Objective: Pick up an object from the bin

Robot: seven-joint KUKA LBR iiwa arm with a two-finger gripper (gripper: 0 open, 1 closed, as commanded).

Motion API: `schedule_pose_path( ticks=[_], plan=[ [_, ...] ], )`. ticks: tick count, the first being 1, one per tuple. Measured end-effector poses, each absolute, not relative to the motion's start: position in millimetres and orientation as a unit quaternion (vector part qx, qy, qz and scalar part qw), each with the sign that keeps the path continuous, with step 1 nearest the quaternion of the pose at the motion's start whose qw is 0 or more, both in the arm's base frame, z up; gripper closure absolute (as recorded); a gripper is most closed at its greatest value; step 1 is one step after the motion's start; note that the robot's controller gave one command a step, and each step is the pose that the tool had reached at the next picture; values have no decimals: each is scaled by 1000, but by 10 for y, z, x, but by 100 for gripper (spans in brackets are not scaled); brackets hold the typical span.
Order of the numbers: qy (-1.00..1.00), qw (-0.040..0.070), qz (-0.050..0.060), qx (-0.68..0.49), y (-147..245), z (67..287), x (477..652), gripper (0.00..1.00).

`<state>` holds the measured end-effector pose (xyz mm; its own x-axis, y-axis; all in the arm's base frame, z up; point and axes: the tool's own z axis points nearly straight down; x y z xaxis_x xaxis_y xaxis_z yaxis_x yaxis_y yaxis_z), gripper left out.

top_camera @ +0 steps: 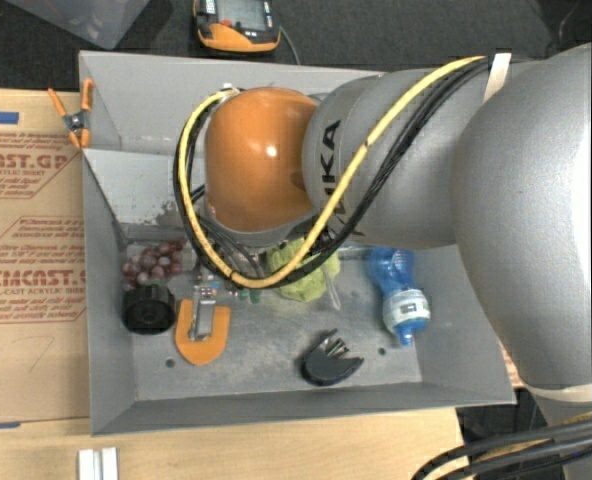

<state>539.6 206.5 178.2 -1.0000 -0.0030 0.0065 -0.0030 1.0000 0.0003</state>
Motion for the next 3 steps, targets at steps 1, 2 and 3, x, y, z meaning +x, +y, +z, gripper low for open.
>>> schedule_pose_path(
  ticks=[1,2,3],
  plan=[
    [-1000,-1,-1,0,2052,1828,5418,0],
    [-993,-3,-1,118,2316,874,5821,0],
    [-988,0,-2,-156,2348,1246,5514,0]
  ],
)
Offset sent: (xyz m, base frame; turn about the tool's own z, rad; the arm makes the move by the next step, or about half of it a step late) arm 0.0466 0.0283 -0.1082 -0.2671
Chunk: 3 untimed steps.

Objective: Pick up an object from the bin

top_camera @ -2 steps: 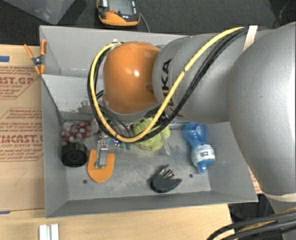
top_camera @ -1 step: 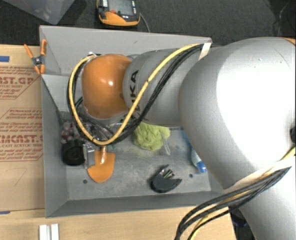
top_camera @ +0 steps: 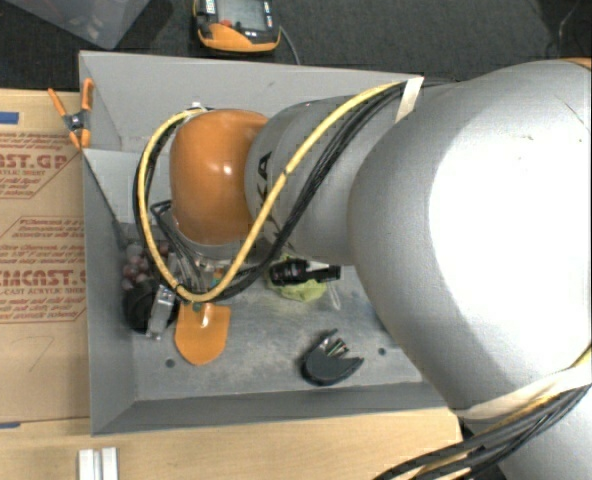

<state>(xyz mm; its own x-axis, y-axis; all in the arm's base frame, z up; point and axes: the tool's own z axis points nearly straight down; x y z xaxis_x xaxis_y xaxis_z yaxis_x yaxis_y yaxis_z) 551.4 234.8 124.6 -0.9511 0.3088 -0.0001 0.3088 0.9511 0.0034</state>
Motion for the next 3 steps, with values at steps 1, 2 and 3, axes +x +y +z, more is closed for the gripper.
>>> schedule_pose_path(
  ticks=[1,2,3],
  plan=[
    [1000,3,1,11,2334,960,5693,0],
    [985,3,5,171,2287,805,5526,0],
    [997,7,0,-74,2370,754,5675,100]
  ],
)
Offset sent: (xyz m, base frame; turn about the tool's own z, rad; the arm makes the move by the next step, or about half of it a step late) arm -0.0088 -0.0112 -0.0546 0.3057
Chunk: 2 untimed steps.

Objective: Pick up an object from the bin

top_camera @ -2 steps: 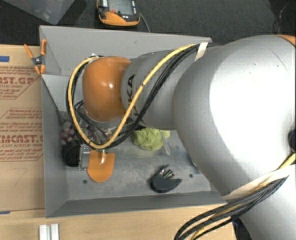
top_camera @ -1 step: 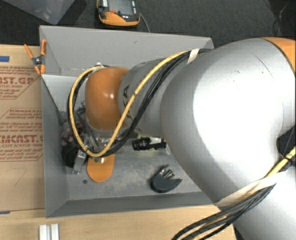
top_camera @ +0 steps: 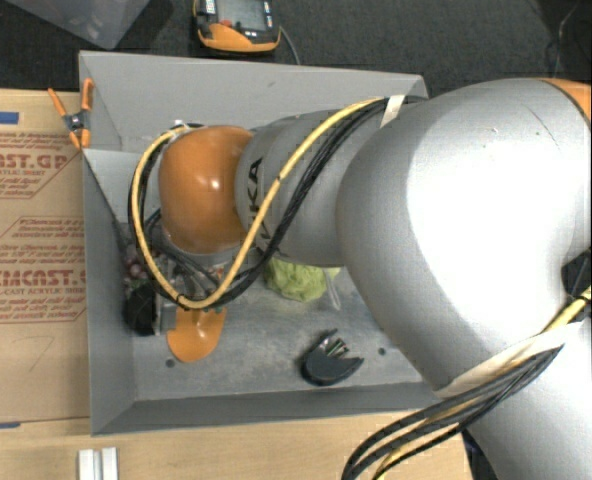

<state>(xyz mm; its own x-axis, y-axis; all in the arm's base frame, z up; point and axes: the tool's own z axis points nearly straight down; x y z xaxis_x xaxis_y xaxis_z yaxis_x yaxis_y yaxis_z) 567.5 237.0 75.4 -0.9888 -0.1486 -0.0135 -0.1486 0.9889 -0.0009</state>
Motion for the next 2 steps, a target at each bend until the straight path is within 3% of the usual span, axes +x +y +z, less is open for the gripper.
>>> schedule_pose_path(
  ticks=[1,2],
  plan=[
    [979,9,-1,-206,2389,757,5722,100],
    [976,5,-1,-218,2385,969,5689,100]
  ],
)
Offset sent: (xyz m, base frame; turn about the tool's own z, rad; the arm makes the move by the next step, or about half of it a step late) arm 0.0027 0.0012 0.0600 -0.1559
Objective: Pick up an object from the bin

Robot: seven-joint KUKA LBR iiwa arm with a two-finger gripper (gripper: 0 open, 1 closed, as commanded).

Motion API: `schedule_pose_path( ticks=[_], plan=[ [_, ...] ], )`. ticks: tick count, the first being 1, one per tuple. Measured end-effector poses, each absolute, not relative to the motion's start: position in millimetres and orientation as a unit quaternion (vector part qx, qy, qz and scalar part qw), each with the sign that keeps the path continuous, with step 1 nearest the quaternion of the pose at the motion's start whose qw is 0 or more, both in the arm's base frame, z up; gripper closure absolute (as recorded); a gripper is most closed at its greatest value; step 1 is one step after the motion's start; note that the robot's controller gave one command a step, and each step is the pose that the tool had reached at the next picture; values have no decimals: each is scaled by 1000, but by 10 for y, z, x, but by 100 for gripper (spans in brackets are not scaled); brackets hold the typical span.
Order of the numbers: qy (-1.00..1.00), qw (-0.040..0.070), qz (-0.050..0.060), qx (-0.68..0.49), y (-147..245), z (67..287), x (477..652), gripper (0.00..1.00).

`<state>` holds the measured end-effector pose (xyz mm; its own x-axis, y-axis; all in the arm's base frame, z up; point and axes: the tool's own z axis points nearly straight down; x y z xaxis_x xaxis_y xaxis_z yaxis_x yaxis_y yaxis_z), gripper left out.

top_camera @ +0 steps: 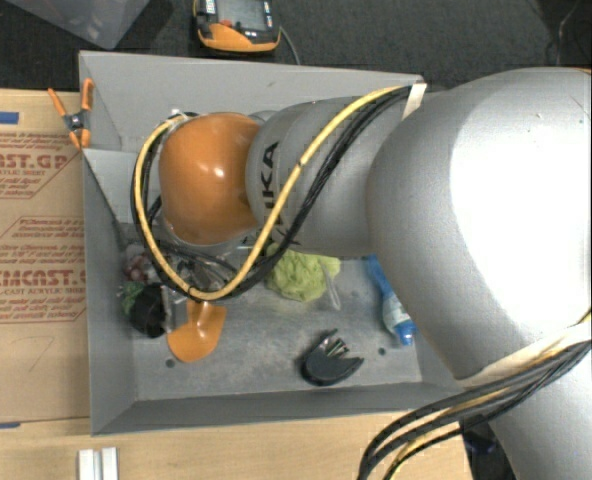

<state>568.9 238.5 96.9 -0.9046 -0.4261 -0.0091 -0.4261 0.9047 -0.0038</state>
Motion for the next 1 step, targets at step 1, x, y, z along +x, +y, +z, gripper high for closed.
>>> schedule_pose_path(
  ticks=[1],
  plan=[
    [987,6,1,-158,2397,1216,5694,100]
  ],
)
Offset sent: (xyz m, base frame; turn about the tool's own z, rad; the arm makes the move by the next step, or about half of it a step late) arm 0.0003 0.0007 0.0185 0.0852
